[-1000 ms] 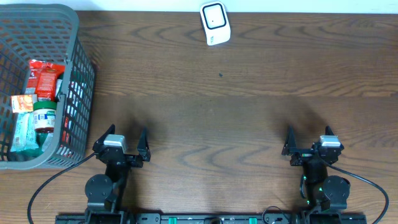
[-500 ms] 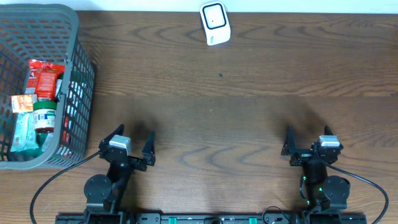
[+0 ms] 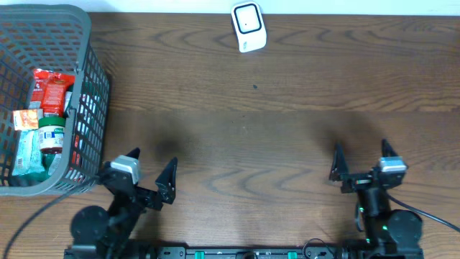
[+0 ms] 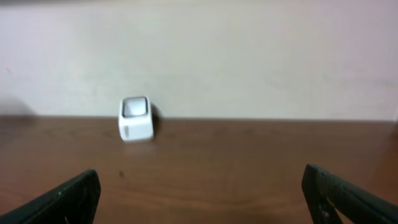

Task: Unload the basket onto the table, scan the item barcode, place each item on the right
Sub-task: 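Reach the left gripper into the basket toward the green-lidded jar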

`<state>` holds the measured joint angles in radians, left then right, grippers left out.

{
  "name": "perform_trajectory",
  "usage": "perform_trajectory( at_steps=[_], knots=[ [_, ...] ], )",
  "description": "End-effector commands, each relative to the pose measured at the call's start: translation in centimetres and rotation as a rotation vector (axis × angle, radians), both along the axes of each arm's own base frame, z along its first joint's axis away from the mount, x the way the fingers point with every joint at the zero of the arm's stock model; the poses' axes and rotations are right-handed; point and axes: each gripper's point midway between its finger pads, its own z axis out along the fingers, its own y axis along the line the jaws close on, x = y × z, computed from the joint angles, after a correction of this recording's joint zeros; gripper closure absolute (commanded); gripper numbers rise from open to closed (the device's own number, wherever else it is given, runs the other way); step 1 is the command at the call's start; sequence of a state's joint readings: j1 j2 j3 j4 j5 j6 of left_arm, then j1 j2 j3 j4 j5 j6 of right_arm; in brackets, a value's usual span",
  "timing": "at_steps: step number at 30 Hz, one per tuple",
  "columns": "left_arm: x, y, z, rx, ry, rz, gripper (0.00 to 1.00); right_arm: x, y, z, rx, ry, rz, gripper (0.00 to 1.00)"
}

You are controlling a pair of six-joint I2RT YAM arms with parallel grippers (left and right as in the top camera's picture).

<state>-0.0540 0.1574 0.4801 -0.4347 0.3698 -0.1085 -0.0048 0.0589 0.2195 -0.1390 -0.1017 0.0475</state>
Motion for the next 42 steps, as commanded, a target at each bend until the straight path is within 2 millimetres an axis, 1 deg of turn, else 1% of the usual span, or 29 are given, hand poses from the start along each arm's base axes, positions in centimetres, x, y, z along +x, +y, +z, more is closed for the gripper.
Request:
perform_trajectory(
  at_steps=[1,5,7,9,11,12,13,16,18,20,22,25,26,27,30,34,35,36,38,42],
  knots=[
    [-0.6,-0.3,6.0,-0.03,0.032,-0.018,0.11,-0.4,0.7,5.3,0.026,-0.02,0.037,0.01],
    [-0.5,-0.3,10.6,-0.002,0.142,-0.021,0.11,0.5,0.9,8.6,0.026,0.087,0.043,0.01],
    [-0.1,-0.3,12.9,0.045,0.201,-0.035,0.1,1.3,0.9,10.1,0.026,0.164,0.042,0.01],
    [0.5,-0.2,14.8,0.094,0.262,-0.043,0.11,2.2,1.1,11.4,0.028,0.244,0.053,0.01],
    [1.5,0.7,15.9,0.131,0.329,0.002,0.11,2.9,1.5,12.4,0.032,0.32,0.077,0.01],
    [2.5,1.6,16.6,0.162,0.383,0.049,0.02,3.5,2.0,12.9,0.037,0.382,0.1,0.01],
    [3.2,2.3,17.0,0.184,0.418,0.086,0.02,3.9,2.3,13.3,0.042,0.425,0.117,0.01],
    [5.6,4.6,17.2,0.263,0.507,0.205,0.02,5.1,2.9,13.3,0.056,0.547,0.147,0.01],
    [7.3,5.8,16.9,0.326,0.547,0.247,0.02,5.9,3.0,12.4,0.064,0.643,0.151,0.01],
    [8.9,6.0,16.2,0.368,0.576,0.232,0.02,6.3,3.0,11.4,0.069,0.713,0.149,0.01],
    [10.4,6.3,15.1,0.431,0.597,0.2,0.02,6.7,3.0,9.9,0.073,0.783,0.146,0.01],
    [11.7,6.8,14.1,0.569,0.598,0.121,0.02,7.5,3.0,8.1,0.074,0.852,0.145,0.01],
    [12.0,7.2,13.9,0.58,0.601,0.121,0.02,7.8,3.0,7.6,0.075,0.869,0.144,0.01],
    [12.1,7.4,14.0,0.571,0.6,0.132,0.02,8.0,3.0,7.2,0.077,0.885,0.143,0.01],
    [12.6,9.1,14.8,0.487,0.58,0.217,0.02,8.6,3.0,6.3,0.077,0.914,0.14,0.01],
    [12.9,13.5,16.3,0.356,0.548,0.415,0.02,8.8,2.9,5.5,0.079,0.945,0.138,0.01],
    [12.9,14.8,16.4,0.333,0.545,0.46,0.02,8.9,2.9,5.4,0.079,0.947,0.137,0.01],
    [12.7,16.5,16.7,0.315,0.541,0.513,0.02,8.9,2.9,5.4,0.079,0.949,0.137,0.01],
    [12.3,18.5,16.6,0.3,0.549,0.57,0.02,8.9,2.9,5.4,0.079,0.949,0.138,0.01],
    [11.5,22.6,15.3,0.267,0.602,0.674,0.02,8.9,2.9,5.4,0.079,0.95,0.138,0.01]
  ],
)
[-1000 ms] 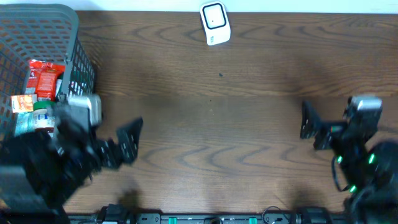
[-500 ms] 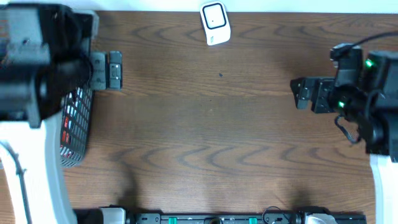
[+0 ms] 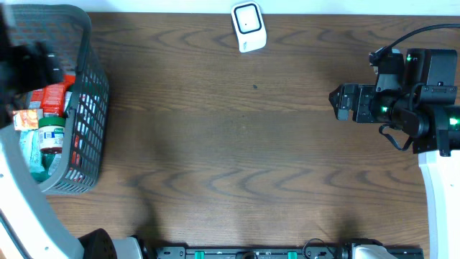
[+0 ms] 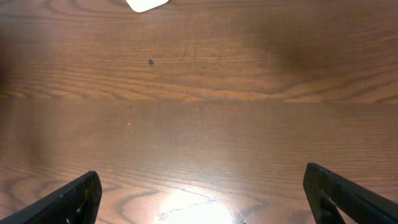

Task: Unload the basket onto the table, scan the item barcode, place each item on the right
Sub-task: 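Reach the left gripper into the basket toward the green-lidded jar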

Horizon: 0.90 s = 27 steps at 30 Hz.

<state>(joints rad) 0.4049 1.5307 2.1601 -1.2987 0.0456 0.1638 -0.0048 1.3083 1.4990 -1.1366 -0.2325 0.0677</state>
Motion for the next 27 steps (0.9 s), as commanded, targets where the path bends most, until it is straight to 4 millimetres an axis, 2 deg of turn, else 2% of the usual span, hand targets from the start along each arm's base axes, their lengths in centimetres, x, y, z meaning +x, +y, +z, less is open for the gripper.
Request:
perform_trajectory(
  at_steps=[1,7,15,16,17,20,23,27],
  knots=[
    [-0.7,3.6,-1.4,-0.027,0.025,0.114,0.02,-0.1,0.8,0.7,0.008,-0.014,0.022,0.01],
    [-0.6,7.5,-5.7,-0.086,0.131,0.202,0.02,-0.2,0.8,0.7,0.008,-0.01,0.022,0.01],
    [1.2,9.4,-12.6,-0.178,0.301,0.215,0.02,-0.2,0.8,0.7,0.008,-0.01,0.022,0.01],
    [1.6,9.7,-14.4,-0.204,0.348,0.215,0.02,-0.2,0.8,0.7,0.008,-0.01,0.022,0.01],
    [1.8,9.8,-15.1,-0.212,0.362,0.216,0.02,-0.2,0.8,0.7,0.008,-0.01,0.022,0.01],
    [2.2,10.1,-16.4,-0.227,0.388,0.215,0.02,-0.2,0.7,0.7,0.007,-0.009,0.021,0.01],
    [3.0,9.9,-16.7,-0.251,0.373,0.195,0.02,-0.2,0.7,0.7,0.007,-0.009,0.021,0.01],
    [2.9,9.9,-17.4,-0.26,0.392,0.197,0.02,-0.2,0.7,0.7,0.007,-0.01,0.021,0.01]
  ],
)
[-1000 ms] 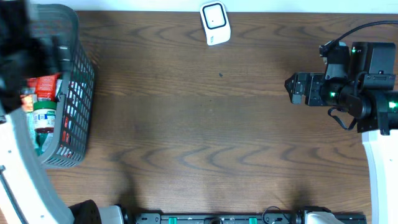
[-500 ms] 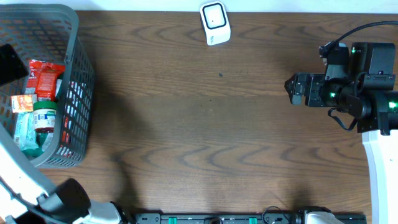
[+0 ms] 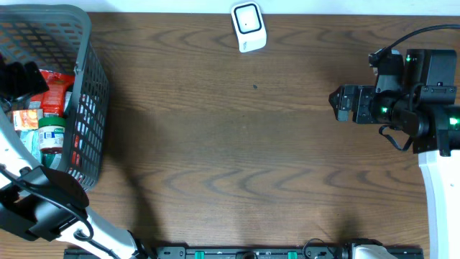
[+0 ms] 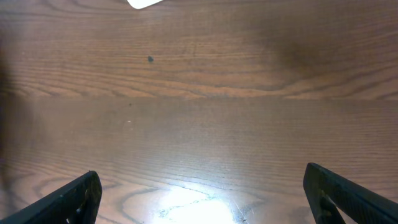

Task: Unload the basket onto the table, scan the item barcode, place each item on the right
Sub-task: 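Reach the left gripper into the basket toward the green-lidded jar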

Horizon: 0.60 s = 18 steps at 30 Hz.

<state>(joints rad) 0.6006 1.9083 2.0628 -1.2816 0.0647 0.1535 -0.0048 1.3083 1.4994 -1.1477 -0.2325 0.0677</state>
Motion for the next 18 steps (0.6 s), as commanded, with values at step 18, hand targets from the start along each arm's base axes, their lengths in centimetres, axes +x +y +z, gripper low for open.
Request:
perform_trajectory(
  at_steps=[18],
  knots=[
    [-1.2,1.5,-11.7,-0.15,0.283,0.046,0.02,0.1,0.7,0.8,0.007,-0.021,0.021,0.01]
  ],
)
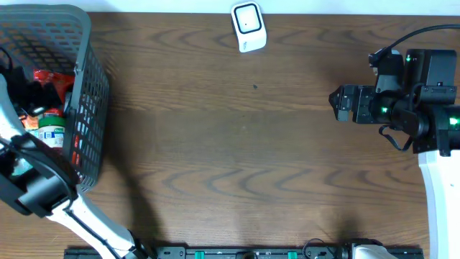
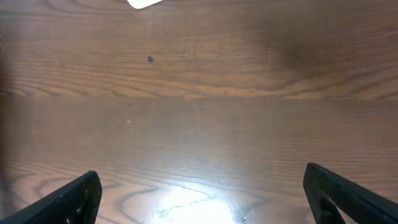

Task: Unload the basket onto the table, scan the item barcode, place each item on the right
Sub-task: 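Reach the left gripper into the basket toward the green-lidded jar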

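Observation:
The grey mesh basket (image 1: 85, 86) at the left holds the items: a red packet (image 1: 63, 80), a green-lidded white jar (image 1: 50, 134) and an orange pack (image 1: 30, 117). My left gripper (image 1: 32, 91) is a dark shape down inside the basket over the red packet; its jaws are hidden. The white scanner (image 1: 249, 27) stands at the far edge, and its corner shows in the right wrist view (image 2: 147, 3). My right gripper (image 2: 202, 199) hovers at the right (image 1: 338, 104), open and empty over bare wood.
The left arm (image 1: 43, 194) runs from the front edge up along the basket's near corner. The right arm's body (image 1: 417, 108) hangs over the table's right side. Brown wooden tabletop (image 1: 237, 144) lies between basket, scanner and right arm.
My left gripper has gone from the basket's far-left rim to deeper inside it, over the red packet. The right arm has not moved.
Both arms first sat folded at the front edge with grippers open. Then the right arm was out over the right side, looking down at the wood, and the left was a blur over the basket. The left then stood at the basket's rim and is now inside it.

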`<state>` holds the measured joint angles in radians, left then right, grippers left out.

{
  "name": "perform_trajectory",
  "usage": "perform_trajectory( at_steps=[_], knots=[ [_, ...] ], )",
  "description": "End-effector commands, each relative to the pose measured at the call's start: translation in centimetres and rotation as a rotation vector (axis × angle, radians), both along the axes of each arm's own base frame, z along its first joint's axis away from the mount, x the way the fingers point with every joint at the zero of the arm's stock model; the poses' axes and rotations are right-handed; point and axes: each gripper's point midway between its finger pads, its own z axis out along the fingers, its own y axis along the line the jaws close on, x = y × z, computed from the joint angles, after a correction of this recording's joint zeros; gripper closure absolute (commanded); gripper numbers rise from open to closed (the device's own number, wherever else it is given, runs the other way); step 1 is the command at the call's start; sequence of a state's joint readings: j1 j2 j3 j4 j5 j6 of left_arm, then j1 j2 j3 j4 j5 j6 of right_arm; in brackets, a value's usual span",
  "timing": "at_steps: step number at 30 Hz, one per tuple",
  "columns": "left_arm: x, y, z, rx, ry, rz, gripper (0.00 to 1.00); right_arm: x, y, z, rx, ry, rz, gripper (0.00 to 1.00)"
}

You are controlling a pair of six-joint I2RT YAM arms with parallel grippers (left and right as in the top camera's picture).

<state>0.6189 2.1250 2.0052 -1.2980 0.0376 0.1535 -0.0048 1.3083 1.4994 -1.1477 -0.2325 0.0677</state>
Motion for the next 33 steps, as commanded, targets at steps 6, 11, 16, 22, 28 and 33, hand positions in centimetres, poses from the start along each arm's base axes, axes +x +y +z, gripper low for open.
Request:
perform_trajectory(
  at_steps=[6,11,16,22,28,33],
  knots=[
    [-0.5,0.4,-2.0,-0.019,0.053,0.02,0.02,0.1,0.7,0.8,0.007,-0.021,0.021,0.01],
    [-1.1,0.0,-2.8,-0.036,0.078,0.027,0.02,0.1,0.7,0.8,0.007,-0.021,0.021,0.01],
    [-1.6,-0.4,-4.1,-0.052,0.098,0.041,0.02,0.1,0.7,0.8,0.007,-0.021,0.021,0.01],
    [-1.3,-1.7,-4.3,-0.12,0.071,0.048,0.0,0.1,0.7,0.8,0.007,-0.02,0.021,0.01],
    [-1.2,-1.7,-4.3,-0.123,0.069,0.048,0.02,0.1,0.7,0.8,0.007,-0.02,0.021,0.01],
    [-1.3,-1.7,-4.4,-0.123,0.07,0.048,0.05,0.1,0.7,0.8,0.007,-0.02,0.021,0.01]
  ],
)
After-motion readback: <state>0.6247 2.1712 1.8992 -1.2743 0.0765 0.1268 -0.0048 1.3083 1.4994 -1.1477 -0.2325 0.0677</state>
